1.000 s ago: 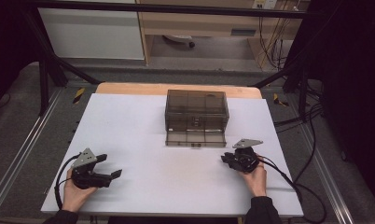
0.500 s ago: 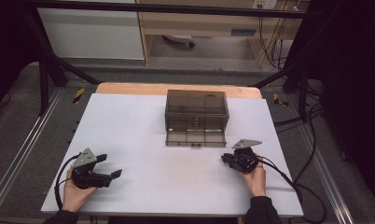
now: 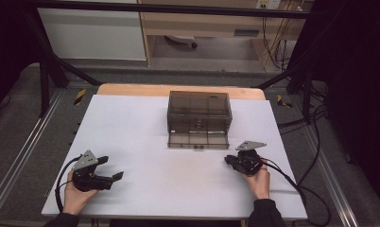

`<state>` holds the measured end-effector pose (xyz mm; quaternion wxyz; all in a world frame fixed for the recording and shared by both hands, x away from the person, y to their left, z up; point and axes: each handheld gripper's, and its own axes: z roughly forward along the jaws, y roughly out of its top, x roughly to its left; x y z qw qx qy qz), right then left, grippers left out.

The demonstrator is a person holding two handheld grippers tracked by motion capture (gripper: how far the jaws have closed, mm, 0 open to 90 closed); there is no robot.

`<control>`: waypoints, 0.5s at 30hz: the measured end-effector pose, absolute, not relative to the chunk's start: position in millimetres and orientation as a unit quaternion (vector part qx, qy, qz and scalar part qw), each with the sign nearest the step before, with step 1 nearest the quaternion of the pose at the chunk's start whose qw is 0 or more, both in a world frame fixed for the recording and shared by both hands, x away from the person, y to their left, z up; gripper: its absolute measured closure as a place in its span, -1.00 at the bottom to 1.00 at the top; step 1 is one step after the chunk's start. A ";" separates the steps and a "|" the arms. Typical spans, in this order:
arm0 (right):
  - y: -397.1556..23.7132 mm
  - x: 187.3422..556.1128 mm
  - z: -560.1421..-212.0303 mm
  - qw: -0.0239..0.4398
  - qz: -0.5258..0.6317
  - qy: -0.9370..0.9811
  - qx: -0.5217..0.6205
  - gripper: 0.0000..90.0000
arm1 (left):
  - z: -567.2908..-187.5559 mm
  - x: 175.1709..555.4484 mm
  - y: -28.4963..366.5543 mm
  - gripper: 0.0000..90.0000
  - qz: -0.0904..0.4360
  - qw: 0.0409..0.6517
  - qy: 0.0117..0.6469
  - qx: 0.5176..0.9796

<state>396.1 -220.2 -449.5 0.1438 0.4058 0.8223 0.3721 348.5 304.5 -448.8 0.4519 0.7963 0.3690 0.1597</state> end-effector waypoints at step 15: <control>-220.5 392.5 -440.8 0.140 0.386 0.817 0.405 0.83 | -449.0 348.4 304.1 -0.82 0.159 0.452 0.369 0.796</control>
